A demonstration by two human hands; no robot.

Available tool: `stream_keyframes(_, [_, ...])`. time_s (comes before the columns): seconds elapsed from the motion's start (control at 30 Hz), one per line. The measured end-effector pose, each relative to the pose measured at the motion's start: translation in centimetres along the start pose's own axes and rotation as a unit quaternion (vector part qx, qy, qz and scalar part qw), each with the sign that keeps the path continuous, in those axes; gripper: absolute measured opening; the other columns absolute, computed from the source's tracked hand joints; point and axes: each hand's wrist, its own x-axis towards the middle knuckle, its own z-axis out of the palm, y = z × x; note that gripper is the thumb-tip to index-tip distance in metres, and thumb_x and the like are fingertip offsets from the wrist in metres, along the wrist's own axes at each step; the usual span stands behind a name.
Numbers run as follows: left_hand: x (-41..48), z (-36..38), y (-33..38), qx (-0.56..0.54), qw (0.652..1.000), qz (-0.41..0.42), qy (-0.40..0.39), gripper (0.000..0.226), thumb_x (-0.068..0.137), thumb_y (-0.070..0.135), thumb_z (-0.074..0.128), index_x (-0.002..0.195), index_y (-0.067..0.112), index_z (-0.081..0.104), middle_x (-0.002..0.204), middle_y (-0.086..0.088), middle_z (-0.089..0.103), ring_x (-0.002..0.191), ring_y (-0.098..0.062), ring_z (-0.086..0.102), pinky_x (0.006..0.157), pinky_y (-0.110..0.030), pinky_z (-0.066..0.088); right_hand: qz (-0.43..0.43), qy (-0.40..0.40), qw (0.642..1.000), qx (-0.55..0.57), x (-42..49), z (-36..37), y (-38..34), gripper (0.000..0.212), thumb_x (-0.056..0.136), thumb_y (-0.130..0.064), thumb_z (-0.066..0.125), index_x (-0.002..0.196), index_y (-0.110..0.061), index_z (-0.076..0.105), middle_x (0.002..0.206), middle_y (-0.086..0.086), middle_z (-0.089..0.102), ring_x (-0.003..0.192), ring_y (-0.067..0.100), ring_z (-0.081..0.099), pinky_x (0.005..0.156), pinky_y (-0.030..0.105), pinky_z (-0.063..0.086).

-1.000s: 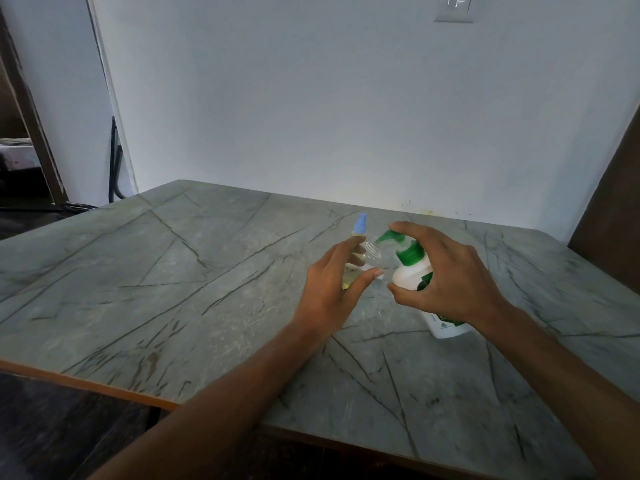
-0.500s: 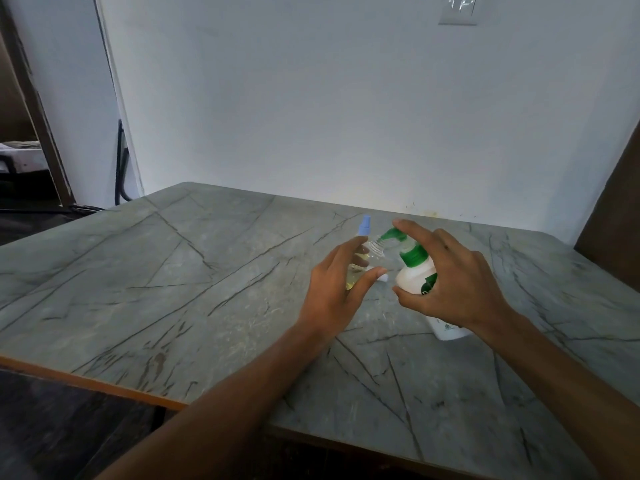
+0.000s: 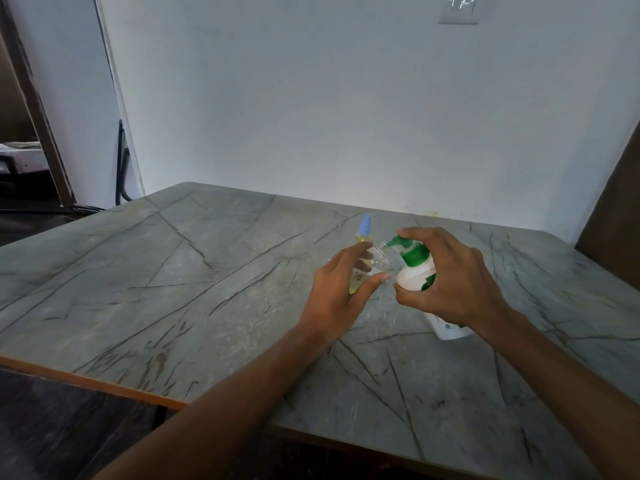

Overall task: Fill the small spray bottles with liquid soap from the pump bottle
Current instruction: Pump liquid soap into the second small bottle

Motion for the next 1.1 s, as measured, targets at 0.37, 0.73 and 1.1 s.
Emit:
stream_keyframes(0.37, [0.29,-0.26,-0.31,0.007,1.000,-0.013,0.012,0.052,0.087,0.034,0.069,0.129,0.008,0.053,0.113,-0.004,0.066,0.091,-0.003,0.062,0.080,-0.002,0.043,-0.018,-0.012,0.998,-0.054,0.04,0.30,-0.02,0.094,0.065,-0.055,0.071,0.148,-0.039,0.029,0.092,-0.001,0.054,0.062,0.015,0.050,0.052,0.029,0.051])
stream_keyframes(0.73, [0.29,-0.43,0.02,0.007,1.000,-0.021,0.019,0.051,0.087,0.035,0.068,0.128,0.009,0.054,0.111,-0.005,0.066,0.092,-0.004,0.059,0.079,0.001,0.041,-0.009,-0.018,0.999,-0.044,0.09,0.42,0.37,0.093,0.062,-0.057,0.070,0.144,-0.038,0.032,0.099,0.000,0.060,0.069,0.017,0.056,0.058,0.034,0.056])
stream_keyframes(1.1, [0.14,-0.42,0.10,-0.001,1.000,-0.004,0.017,0.055,0.085,0.041,0.066,0.127,0.007,0.055,0.113,-0.005,0.066,0.094,-0.001,0.057,0.082,-0.003,0.043,0.007,-0.021,1.000,0.004,0.38,0.29,0.41,0.086,0.055,-0.048,0.078,0.133,-0.037,0.041,0.109,0.000,0.063,0.077,0.018,0.061,0.063,0.038,0.057])
